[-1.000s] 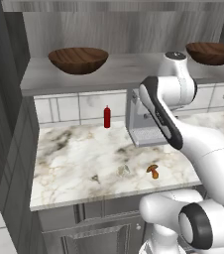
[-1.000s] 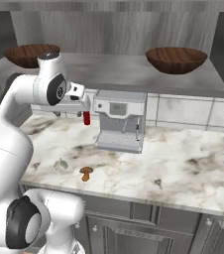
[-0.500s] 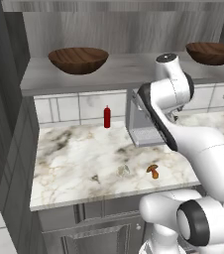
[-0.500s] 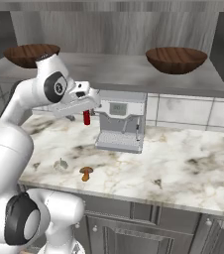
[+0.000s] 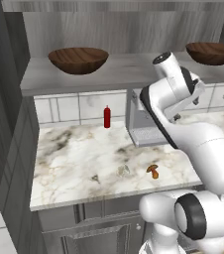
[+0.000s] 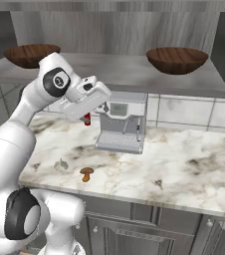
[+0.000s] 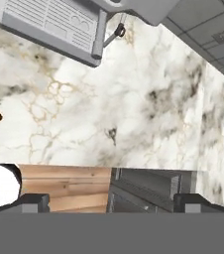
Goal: Pick both bowls and place them on the counter. Then place the mushroom in one bowl and place the garlic in the other bowl.
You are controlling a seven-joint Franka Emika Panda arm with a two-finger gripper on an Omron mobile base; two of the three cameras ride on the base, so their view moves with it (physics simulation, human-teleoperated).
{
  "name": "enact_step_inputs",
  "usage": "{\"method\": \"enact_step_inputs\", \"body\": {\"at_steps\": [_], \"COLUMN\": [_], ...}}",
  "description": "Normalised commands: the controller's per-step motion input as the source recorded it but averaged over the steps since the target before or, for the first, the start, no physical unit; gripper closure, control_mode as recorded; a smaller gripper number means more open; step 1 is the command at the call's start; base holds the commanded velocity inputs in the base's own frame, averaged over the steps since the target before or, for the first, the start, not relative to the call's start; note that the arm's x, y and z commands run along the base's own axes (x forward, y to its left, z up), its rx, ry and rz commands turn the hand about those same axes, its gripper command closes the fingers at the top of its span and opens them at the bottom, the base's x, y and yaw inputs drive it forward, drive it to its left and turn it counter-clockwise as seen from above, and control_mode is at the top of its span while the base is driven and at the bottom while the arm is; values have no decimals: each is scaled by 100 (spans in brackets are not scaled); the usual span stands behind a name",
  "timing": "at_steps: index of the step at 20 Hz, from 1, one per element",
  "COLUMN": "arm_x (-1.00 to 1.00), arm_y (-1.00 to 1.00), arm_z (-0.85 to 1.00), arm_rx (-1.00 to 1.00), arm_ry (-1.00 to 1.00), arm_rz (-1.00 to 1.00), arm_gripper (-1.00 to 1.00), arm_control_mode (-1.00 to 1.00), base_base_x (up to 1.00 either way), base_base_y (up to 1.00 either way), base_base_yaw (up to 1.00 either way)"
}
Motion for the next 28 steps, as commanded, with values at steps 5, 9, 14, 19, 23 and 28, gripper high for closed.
{"method": "enact_step_inputs", "body": {"at_steps": [5,9,14,19,23,28], "arm_x": [-93,-95,-44,0,0,2], "arm_y": [-39,-34,-25,-34,-39,-34], "arm_z": [43,19,10,39,48,56], "arm_rx": [-6,0,7,0,0,0], "arm_ry": [-3,-10,-15,-10,-4,0], "arm_rz": [-6,-2,0,0,0,0], "arm_gripper": [-100,-100,-100,-100,-100,-100], "arm_control_mode": [-100,-100,-100,-100,-100,-100], "base_base_x": [0,0,0,0,0,0], "base_base_y": [0,0,0,0,0,0], "base_base_yaw": [0,0,0,0,0,0]}}
